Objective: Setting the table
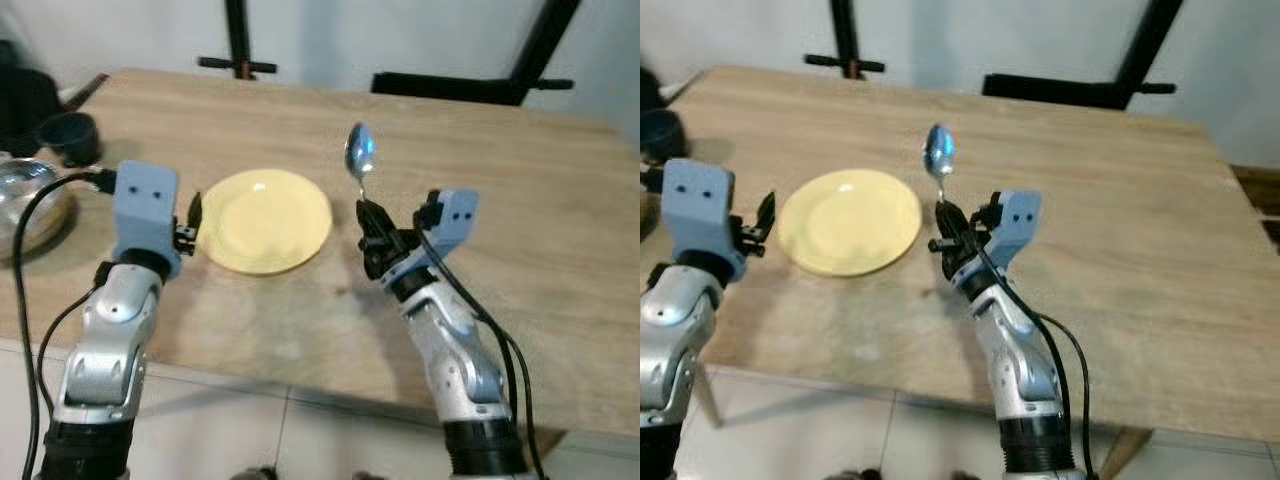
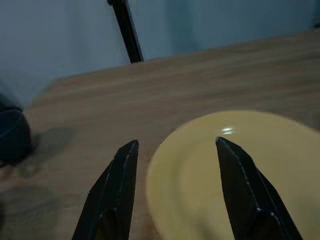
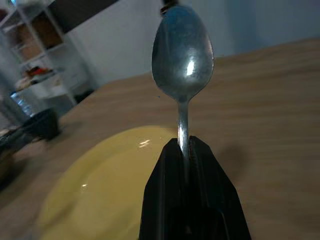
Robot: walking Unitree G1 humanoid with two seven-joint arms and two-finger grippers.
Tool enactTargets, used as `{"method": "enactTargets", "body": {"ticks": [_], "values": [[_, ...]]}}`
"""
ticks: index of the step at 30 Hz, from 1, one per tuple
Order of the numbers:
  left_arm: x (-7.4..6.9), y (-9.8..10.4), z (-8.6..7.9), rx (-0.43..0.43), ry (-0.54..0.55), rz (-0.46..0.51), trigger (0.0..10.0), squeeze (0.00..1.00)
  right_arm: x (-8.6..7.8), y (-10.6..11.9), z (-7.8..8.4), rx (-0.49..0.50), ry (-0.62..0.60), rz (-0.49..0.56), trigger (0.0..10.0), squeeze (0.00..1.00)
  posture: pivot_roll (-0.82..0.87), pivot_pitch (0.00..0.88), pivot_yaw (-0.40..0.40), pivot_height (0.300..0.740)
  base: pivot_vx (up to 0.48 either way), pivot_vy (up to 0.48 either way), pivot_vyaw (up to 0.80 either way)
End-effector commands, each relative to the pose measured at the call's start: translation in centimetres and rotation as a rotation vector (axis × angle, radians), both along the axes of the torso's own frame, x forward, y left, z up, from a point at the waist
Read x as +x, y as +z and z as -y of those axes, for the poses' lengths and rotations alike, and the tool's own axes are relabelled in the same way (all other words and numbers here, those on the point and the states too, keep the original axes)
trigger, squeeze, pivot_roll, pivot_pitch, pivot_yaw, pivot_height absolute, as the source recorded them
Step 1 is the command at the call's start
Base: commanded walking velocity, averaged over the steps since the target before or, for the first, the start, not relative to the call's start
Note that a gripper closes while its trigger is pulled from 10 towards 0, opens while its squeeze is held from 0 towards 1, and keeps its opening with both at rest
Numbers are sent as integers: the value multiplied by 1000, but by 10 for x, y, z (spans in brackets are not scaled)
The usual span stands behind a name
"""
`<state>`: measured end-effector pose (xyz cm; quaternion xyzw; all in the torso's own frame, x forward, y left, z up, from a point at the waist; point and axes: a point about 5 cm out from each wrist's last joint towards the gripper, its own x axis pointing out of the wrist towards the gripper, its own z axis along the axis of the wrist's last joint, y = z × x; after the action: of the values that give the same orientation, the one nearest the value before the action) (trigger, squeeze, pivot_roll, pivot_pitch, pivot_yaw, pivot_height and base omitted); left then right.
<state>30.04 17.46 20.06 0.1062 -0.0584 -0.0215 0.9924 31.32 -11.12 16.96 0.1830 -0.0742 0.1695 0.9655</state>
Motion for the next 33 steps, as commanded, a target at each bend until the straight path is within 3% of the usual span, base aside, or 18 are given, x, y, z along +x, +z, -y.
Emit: {"method": "enactTargets", "body": {"ticks": [1,2,7,13,21,24,32,33], "values": [[-1,1,-4,8,10,0,10000,0,0,-4,0,-22,-26,-11,10000,0,40,0,59,740,0,0,0],[-2,0,-4,11,8,-2,10000,0,2,-9,3,-73,-69,-52,10000,0,40,0,59,740,0,0,0],[-2,1,-3,9,4,-2,10000,0,3,-14,8,-126,-135,-79,10000,0,40,0,58,740,0,0,0],[-3,0,-3,12,4,-8,10000,0,0,-22,8,-133,-157,-162,10000,0,38,0,53,740,0,0,0],[0,1,-11,17,33,-28,10000,0,10,-35,-9,-159,-137,-303,10000,0,42,14,44,740,0,0,0],[-2,4,-18,16,60,-22,10000,0,26,-32,-24,-120,-121,-339,10000,0,61,29,27,740,0,0,0],[-7,3,-18,13,74,-23,10000,0,28,-37,-29,-105,-112,-384,10000,0,77,40,11,740,0,0,0],[-8,2,-18,12,75,-25,10000,0,27,-38,-29,-94,-117,-391,10000,435,77,41,11,740,0,0,0]]}}
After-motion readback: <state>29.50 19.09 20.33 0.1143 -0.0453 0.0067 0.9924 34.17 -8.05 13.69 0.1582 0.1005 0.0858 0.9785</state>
